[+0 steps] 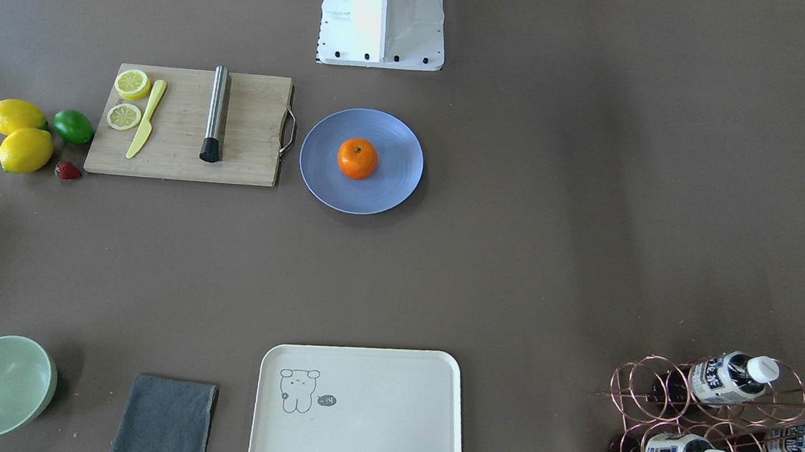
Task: Pick orange to plate
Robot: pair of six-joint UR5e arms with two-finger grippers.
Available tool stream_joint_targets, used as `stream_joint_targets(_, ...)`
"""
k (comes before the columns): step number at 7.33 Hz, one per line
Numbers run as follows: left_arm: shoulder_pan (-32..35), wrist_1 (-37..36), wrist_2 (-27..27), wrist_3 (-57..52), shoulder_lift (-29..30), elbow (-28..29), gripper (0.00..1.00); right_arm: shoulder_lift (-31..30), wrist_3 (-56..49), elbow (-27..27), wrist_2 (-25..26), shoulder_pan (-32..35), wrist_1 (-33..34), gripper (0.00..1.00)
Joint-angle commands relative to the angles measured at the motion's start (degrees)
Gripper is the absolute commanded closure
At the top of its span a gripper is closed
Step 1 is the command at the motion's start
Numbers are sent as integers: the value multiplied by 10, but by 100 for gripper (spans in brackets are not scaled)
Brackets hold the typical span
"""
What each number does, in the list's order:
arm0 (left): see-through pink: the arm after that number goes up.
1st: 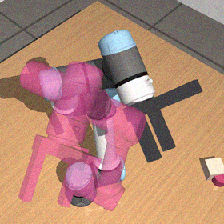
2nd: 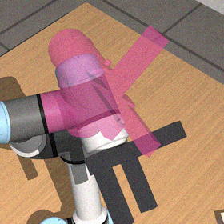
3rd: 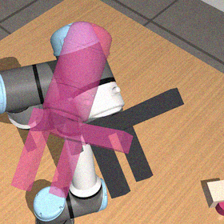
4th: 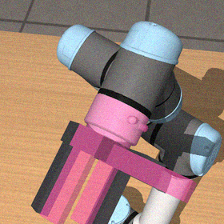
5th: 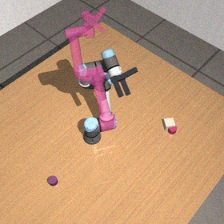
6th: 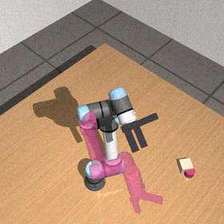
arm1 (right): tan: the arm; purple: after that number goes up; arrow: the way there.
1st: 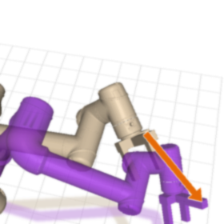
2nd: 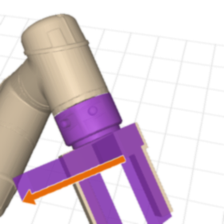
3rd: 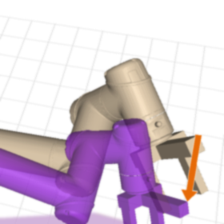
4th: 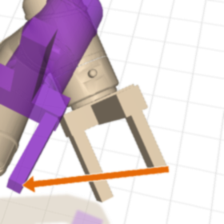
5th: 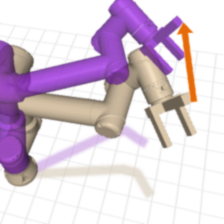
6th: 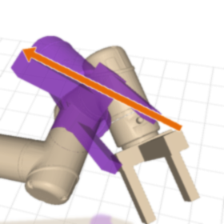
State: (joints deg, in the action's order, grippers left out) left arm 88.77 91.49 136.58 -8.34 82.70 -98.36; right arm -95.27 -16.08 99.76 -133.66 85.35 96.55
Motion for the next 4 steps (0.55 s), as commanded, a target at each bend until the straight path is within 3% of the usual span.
stream_joint_targets(1,0,0,0,0,0,-1,2,0,0,0,0,0,0,0)
stream_joint_targets(4,0,1,0,1,4,0,2,1,1,0,0,0,0,0)
